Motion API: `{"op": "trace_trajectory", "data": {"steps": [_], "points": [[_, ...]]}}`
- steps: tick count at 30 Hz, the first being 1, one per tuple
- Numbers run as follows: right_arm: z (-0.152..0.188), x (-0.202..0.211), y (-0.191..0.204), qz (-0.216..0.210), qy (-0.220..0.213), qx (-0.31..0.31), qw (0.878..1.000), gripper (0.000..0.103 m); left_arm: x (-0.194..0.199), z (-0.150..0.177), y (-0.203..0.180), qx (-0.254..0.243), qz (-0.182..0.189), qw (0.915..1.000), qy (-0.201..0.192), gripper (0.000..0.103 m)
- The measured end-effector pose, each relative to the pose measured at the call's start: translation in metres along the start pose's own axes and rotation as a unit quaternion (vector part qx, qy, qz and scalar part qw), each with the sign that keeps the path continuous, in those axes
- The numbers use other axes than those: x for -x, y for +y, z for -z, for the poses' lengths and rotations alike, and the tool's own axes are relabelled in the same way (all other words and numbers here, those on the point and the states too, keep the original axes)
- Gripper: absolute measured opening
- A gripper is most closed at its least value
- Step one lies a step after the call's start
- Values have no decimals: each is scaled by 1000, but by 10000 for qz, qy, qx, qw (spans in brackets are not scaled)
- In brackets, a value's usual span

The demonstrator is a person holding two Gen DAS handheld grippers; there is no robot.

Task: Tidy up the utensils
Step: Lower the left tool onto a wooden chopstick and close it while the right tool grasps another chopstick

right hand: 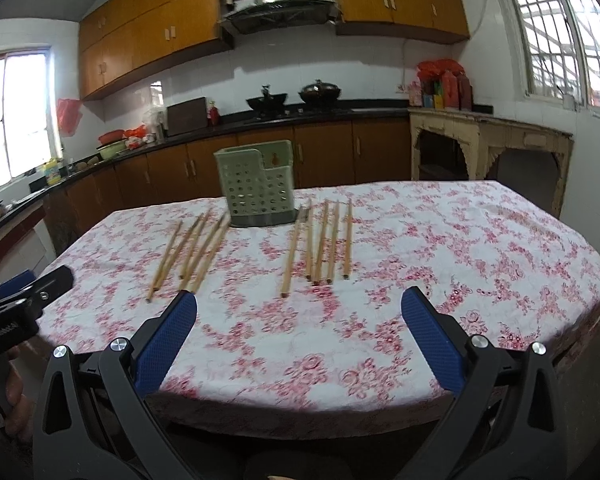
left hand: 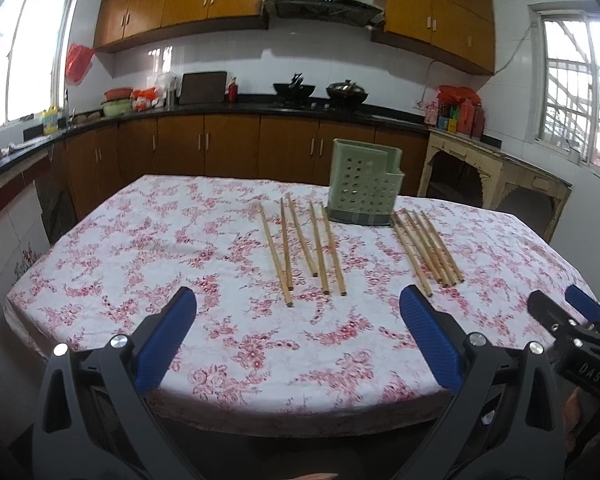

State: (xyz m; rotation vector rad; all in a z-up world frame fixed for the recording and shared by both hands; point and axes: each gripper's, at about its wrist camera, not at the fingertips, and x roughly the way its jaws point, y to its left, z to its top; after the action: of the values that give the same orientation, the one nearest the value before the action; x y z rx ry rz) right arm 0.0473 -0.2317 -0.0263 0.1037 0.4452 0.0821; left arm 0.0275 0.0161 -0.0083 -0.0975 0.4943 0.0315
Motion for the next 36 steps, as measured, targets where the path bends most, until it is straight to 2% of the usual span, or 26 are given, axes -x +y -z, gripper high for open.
{"op": "trace_trajectory", "data": {"steps": [7, 12, 14, 16, 19, 22, 24, 26, 31, 33, 36], "points": [[-27, -41, -23, 480, 242, -165, 9984, 101, -51, -22, 26, 250, -273, 9983, 441, 99], [-45, -97, -49, 832, 860, -457, 9918, 101, -94, -38, 45, 359, -382, 9944, 917, 99], [-46, -119, -56, 902, 1131, -573, 9878, 95, -111, -41, 53, 447, -285, 9924, 1112, 99], [-46, -141, -62, 871, 1418, -637, 9840, 75, -128, -42, 57, 410, -309, 9900, 1316, 99], [-42, -174, -66, 738, 1899, -720, 9764, 57, -148, -42, 58, 344, -383, 9875, 1487, 99], [-37, -196, -65, 691, 2162, -708, 9713, 49, -166, -40, 59, 278, -402, 9851, 1651, 97], [-33, -207, -62, 765, 2261, -609, 9692, 45, -178, -39, 57, 213, -418, 9829, 1781, 91], [-33, -208, -57, 848, 2209, -427, 9707, 42, -187, -37, 55, 171, -391, 9811, 1887, 76], [-32, -207, -53, 894, 2114, -234, 9730, 26, -205, -34, 50, 189, -125, 9771, 2117, 61], [-33, -206, -55, 905, 2118, -294, 9727, 25, -211, -35, 47, 187, -41, 9768, 2131, 59], [-35, -204, -56, 942, 2117, -280, 9724, 25, -220, -36, 42, 108, -70, 9756, 2193, 45]]}}
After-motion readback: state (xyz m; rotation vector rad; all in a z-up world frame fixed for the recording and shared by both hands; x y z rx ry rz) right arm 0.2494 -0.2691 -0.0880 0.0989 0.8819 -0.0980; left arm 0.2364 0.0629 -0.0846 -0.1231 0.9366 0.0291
